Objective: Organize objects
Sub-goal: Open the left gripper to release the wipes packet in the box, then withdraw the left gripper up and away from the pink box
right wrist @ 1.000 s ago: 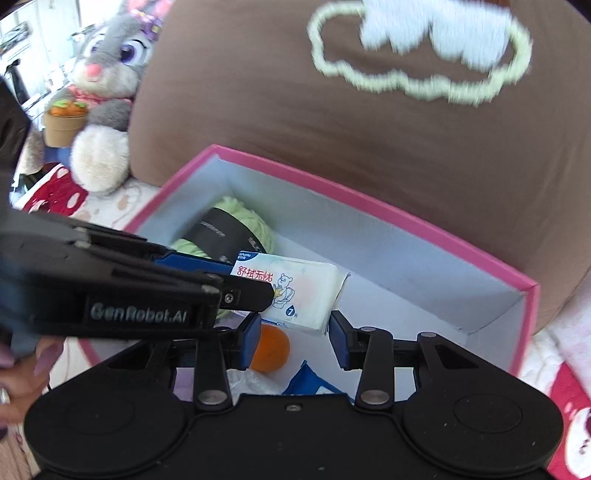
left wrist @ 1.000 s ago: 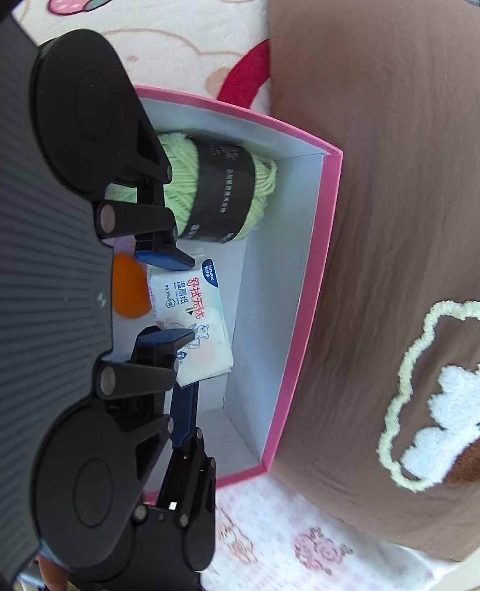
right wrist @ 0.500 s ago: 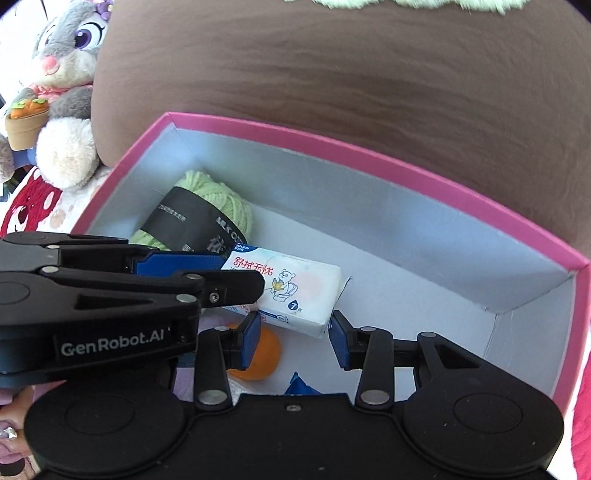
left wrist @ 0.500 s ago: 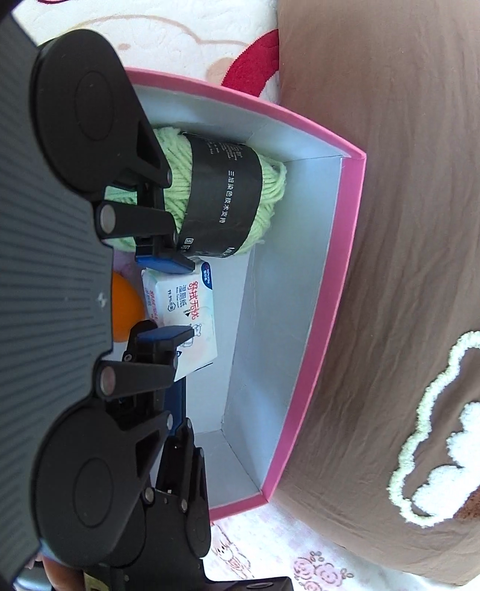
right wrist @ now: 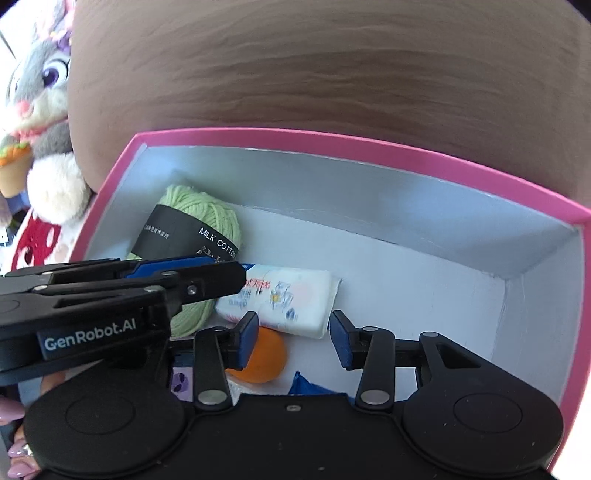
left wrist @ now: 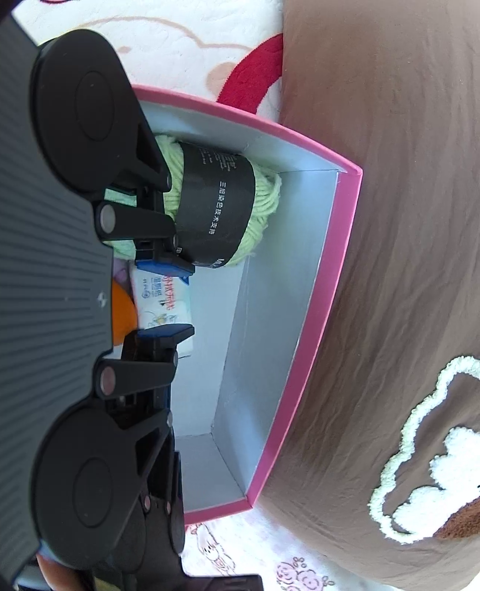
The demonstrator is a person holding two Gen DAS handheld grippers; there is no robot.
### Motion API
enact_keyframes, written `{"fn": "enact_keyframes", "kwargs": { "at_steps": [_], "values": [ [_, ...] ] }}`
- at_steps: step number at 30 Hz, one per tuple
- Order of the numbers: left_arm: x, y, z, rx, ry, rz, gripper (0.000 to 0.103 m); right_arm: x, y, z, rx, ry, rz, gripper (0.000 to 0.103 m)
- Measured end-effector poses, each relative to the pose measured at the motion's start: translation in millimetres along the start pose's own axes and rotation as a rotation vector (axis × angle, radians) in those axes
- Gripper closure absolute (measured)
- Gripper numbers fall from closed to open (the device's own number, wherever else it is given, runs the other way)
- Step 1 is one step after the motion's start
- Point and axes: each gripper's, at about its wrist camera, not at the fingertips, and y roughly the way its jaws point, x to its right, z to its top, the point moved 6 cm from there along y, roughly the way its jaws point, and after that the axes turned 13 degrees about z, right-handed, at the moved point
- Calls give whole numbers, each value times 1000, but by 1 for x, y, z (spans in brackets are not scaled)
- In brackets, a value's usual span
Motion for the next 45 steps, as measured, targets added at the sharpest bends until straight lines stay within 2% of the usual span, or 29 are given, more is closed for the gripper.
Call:
{"fn": "enact_keyframes", "kwargs": {
  "at_steps": [6,12,17,31,41,45],
  "values": [
    [8,-1,-1,-21,31,17,77,-6,-21,-8,38,-28,23,55],
    [12,-16,-7,-35,68,33,77,-18,-46,-13,98,-137,-3,55],
    [13,-39,-10,-12,110,79,76,-23,-67,-24,156,-181,-26,55],
    [31,-107,-21,36,139,75,73,-44,-120,-49,216,-237,-45,55],
    [28,-143,-36,28,159,90,73,-48,-161,-78,266,-257,-74,53],
    [31,-157,-47,39,173,98,67,-46,-176,-90,276,-235,-92,51]
  ]
}}
